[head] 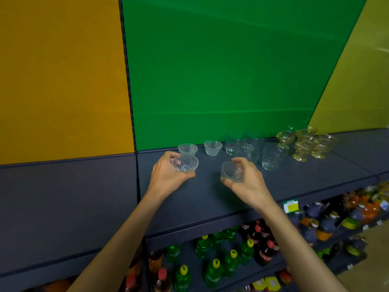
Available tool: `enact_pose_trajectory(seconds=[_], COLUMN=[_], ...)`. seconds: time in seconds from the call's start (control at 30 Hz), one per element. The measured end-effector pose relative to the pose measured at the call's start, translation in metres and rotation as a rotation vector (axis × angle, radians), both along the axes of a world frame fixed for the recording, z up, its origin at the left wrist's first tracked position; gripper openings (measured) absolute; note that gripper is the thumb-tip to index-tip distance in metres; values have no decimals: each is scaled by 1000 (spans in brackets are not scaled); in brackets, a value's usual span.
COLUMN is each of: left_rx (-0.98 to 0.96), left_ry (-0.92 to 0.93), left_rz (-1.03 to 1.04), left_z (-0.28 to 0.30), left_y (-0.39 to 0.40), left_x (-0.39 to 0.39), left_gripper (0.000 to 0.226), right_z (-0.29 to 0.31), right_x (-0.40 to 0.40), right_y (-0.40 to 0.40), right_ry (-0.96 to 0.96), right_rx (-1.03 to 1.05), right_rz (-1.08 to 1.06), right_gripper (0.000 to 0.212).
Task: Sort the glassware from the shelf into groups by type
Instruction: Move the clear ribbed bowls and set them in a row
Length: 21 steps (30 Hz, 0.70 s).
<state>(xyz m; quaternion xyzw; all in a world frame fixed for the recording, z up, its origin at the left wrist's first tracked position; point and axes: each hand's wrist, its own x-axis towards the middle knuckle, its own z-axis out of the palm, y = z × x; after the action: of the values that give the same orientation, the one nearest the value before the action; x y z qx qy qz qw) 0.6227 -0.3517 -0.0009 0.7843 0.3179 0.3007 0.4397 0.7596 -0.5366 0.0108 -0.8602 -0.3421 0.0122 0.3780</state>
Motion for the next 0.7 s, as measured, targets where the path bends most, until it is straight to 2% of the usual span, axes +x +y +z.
enact_pose_trajectory(seconds=[0.33,0.7], left_rx=[7,52], left_ry=[135,226], left_rz=[106,201], left_z=[-21,-24], left_y=[10,0], left_x=[17,31], left_gripper=[60,63], right_z=[-13,-23], right_x=[47,76], right_y=[57,70], right_ry=[22,24], right_rx=[-78,-99], right_rz=[236,418], right_gripper=[71,75])
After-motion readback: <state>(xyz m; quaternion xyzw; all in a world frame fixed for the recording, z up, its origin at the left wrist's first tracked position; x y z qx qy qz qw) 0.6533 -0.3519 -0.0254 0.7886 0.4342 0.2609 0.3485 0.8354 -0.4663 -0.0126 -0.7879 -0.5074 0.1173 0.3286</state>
